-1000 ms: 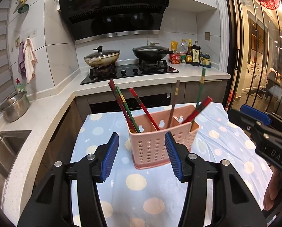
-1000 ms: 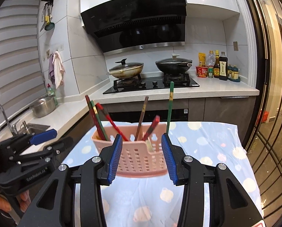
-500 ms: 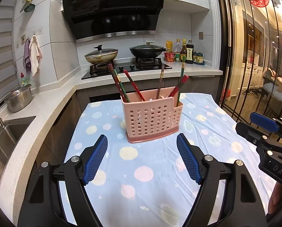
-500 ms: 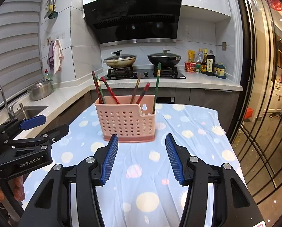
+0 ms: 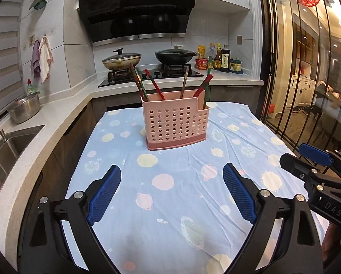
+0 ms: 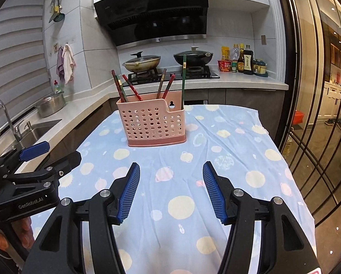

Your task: Organize utensils

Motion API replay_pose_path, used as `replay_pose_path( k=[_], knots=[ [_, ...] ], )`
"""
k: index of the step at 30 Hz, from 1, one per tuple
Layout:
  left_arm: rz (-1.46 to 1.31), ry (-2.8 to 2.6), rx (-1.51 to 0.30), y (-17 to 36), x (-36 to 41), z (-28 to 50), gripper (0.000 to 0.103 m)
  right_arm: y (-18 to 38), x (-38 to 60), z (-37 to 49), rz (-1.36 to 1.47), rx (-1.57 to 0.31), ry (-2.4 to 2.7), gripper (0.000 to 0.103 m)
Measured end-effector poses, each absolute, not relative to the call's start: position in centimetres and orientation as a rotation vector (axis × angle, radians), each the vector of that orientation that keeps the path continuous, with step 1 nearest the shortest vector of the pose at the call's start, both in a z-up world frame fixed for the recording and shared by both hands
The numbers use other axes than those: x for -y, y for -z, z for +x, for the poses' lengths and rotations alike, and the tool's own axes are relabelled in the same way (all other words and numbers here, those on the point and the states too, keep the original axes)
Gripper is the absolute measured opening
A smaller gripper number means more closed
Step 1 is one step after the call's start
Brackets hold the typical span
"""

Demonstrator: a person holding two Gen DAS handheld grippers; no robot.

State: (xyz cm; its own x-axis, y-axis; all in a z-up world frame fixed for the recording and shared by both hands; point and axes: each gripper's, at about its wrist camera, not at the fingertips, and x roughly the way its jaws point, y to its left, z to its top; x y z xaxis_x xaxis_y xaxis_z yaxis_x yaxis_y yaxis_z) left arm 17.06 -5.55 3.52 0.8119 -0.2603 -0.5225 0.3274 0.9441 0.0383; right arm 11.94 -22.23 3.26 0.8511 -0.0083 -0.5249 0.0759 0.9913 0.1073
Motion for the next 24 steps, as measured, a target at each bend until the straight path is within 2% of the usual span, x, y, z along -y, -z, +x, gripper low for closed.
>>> replay_pose_path(
  k=[13,22,24],
  knots=[
    [0.057,0.277,-0.589,-2.4,3.5,17.4,0.090,-2.5,21.5,11.4,0.104,-0.566,0.077,0.067],
    [0.038,0.260,-0.625,-1.3,3.1,18.3,0.096,-2.0,20.8,11.8,0.051,-0.552,0.110,0.084],
    [0.034,0.261,-0.633,-1.2,3.0,18.5,0.096,-1.9,20.8,12.1,0.044,-0.556,0.111,0.084]
  ],
)
